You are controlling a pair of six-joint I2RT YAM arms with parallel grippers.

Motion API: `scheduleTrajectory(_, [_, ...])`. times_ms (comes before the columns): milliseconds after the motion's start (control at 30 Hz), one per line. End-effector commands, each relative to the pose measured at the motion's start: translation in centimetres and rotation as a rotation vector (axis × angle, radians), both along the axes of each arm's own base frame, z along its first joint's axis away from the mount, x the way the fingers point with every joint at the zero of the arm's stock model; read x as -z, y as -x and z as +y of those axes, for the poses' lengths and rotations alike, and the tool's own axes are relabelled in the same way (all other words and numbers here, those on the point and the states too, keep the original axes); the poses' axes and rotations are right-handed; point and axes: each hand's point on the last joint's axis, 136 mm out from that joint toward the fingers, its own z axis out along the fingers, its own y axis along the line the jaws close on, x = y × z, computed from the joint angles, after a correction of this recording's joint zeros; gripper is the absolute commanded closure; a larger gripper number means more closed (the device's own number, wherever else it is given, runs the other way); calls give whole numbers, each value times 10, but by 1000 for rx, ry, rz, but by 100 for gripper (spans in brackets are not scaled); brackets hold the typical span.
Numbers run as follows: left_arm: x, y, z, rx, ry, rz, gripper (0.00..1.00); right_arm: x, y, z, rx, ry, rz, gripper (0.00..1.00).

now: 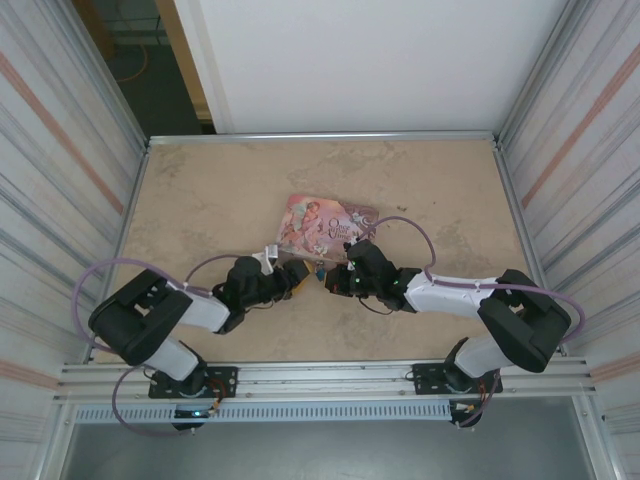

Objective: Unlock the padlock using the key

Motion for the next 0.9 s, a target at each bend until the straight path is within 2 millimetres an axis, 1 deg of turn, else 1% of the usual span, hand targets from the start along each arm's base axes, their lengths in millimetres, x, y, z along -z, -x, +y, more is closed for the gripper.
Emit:
scheduleTrajectory(0, [-19, -6, -12, 20, 72, -42, 47, -19, -6, 5, 16, -68, -29, 100])
scheduleTrajectory(367, [-7, -12, -27, 29, 148, 22, 52, -23, -8, 8, 25, -96, -26, 100])
scheduleTrajectory(633, [5, -13, -33, 24, 191, 58, 60, -21, -8, 9, 28, -96, -19, 100])
scheduleTrajectory(867, [3, -14, -37, 29, 194, 52, 69, -21, -9, 9, 36, -103, -15, 100])
